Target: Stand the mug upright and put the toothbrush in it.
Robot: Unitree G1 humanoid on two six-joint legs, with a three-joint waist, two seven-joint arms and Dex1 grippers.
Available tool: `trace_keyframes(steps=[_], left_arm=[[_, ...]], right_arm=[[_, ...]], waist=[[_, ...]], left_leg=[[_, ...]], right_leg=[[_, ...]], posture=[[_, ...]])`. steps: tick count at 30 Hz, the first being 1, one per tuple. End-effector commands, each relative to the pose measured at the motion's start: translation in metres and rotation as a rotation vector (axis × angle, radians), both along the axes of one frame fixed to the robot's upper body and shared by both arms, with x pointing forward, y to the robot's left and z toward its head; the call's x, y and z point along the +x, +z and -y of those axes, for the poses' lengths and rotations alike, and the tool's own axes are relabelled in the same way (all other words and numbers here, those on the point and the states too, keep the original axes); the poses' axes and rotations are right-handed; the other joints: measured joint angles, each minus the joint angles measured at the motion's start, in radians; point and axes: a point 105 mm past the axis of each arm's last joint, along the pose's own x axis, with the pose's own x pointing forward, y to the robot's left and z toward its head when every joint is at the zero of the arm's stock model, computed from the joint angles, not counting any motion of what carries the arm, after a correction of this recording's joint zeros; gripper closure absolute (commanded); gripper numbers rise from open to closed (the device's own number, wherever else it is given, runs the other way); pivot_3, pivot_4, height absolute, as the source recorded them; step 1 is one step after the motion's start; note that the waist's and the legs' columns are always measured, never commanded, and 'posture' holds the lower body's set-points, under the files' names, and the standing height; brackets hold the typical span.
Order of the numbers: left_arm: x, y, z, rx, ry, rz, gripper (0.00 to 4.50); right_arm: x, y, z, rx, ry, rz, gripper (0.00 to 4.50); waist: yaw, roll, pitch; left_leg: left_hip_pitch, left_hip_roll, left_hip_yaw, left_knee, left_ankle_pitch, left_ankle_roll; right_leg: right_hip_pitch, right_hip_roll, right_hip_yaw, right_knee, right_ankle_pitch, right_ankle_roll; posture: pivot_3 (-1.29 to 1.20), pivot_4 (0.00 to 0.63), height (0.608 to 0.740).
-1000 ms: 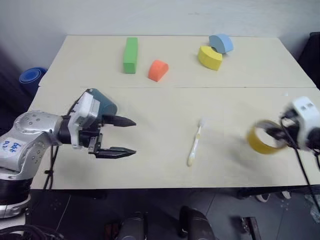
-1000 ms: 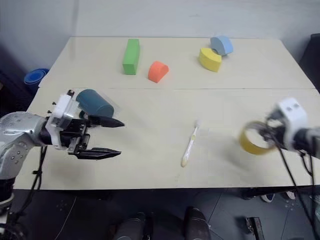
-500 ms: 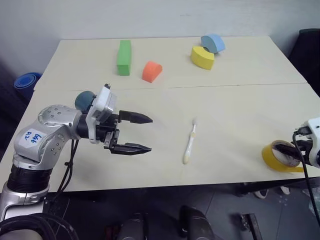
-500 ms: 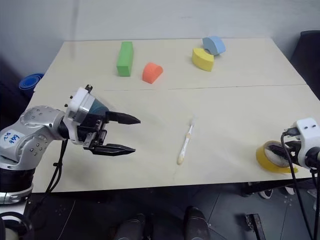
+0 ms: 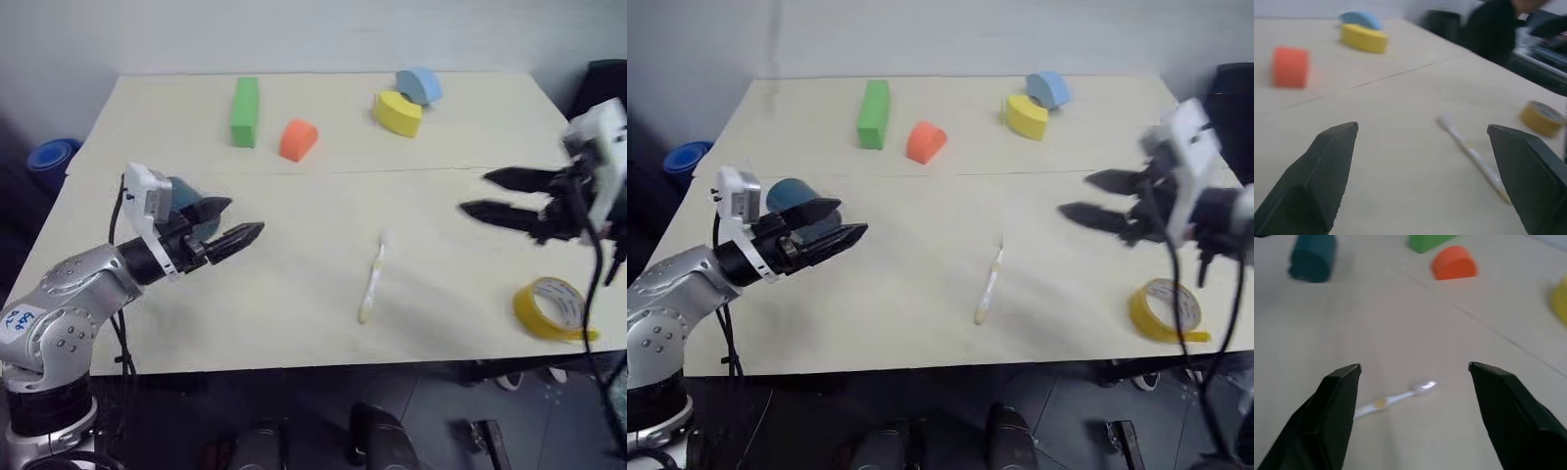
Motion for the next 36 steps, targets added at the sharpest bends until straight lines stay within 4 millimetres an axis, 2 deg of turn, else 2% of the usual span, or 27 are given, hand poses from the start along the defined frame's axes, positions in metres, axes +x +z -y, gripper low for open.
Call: trace_keyframes(steps=[1,3,5,8,15,21,25,28,32,36], left_arm=[[0.012,-0.016,-0.051,-0.054,0.393,-0.174,0.00],[0.019,-0.027,-0.070,-0.095,0.533,-0.276,0.00],[0.026,-0.034,-0.080,-0.147,0.613,-0.356,0.00],[0.030,-0.049,-0.089,-0.157,0.701,-0.489,0.00],[0.044,-0.074,-0.096,-0.160,0.792,-0.675,0.00],[0.061,-0.065,-0.096,-0.173,0.771,-0.646,0.00],[0.070,-0.070,-0.092,-0.167,0.752,-0.694,0.00],[0.073,-0.078,-0.086,-0.189,0.727,-0.756,0.56],[0.075,-0.085,-0.085,-0.215,0.737,-0.810,1.72],[0.079,-0.083,-0.084,-0.221,0.743,-0.819,2.92]], right_arm=[[-0.013,0.007,-0.044,0.014,0.185,0.077,0.02],[-0.021,0.009,-0.061,0.021,0.295,0.102,0.02],[-0.025,0.007,-0.068,0.009,0.355,0.101,0.02],[-0.020,0.001,-0.068,-0.035,0.359,0.116,0.02],[-0.013,-0.003,-0.063,-0.048,0.347,0.134,0.02],[-0.019,-0.003,-0.059,-0.049,0.368,0.120,0.02],[-0.028,-0.004,-0.063,-0.056,0.422,0.111,0.02],[-0.028,-0.001,-0.064,-0.042,0.419,0.118,0.00],[-0.029,0.006,-0.067,-0.016,0.422,0.131,0.00],[-0.031,0.008,-0.068,-0.011,0.423,0.133,0.00]], waist=[[0.007,0.000,0.000],[0.011,0.000,0.000],[0.012,-0.002,0.000],[0.009,-0.007,-0.002],[0.006,-0.008,-0.002],[0.006,-0.008,-0.002],[0.008,-0.008,-0.002],[0.008,-0.008,-0.002],[0.011,-0.007,-0.002],[0.012,-0.007,-0.002]], left_leg=[[0.000,0.000,-0.002,0.001,0.000,0.000],[-0.001,-0.001,-0.005,0.002,0.000,0.001],[-0.001,-0.002,-0.004,0.002,0.000,0.001],[-0.001,-0.002,-0.003,0.002,0.000,0.001],[-0.001,-0.001,-0.002,0.000,0.001,-0.001],[0.002,-0.001,-0.002,0.000,0.002,-0.002],[0.003,-0.001,-0.001,0.000,0.002,-0.002],[0.003,-0.001,-0.001,0.000,0.002,-0.002],[0.003,-0.001,-0.002,0.000,0.002,-0.002],[0.004,-0.001,-0.004,0.000,0.002,-0.002]], right_leg=[[0.000,0.000,0.001,0.000,0.000,0.000],[0.000,0.000,0.001,0.001,0.000,0.000],[0.001,0.000,-0.001,0.001,0.000,0.000],[0.003,0.000,-0.004,0.000,0.000,0.000],[0.003,0.000,-0.006,0.000,0.000,0.000],[0.004,0.000,-0.005,0.001,0.000,0.000],[0.005,0.000,-0.005,0.001,0.000,0.000],[0.005,0.000,-0.005,0.001,0.000,0.000],[0.005,0.000,-0.005,0.001,0.000,0.000],[0.009,0.000,-0.007,0.000,0.000,0.000]], posture=[[0.00,0.150,0.740],[0.00,0.150,0.740],[0.00,0.150,0.740],[0.00,0.150,0.740],[0.00,0.150,0.740],[0.00,0.150,0.740],[0.00,0.150,0.740],[0.00,0.150,0.740],[0.00,0.150,0.740],[0.00,0.150,0.740]])
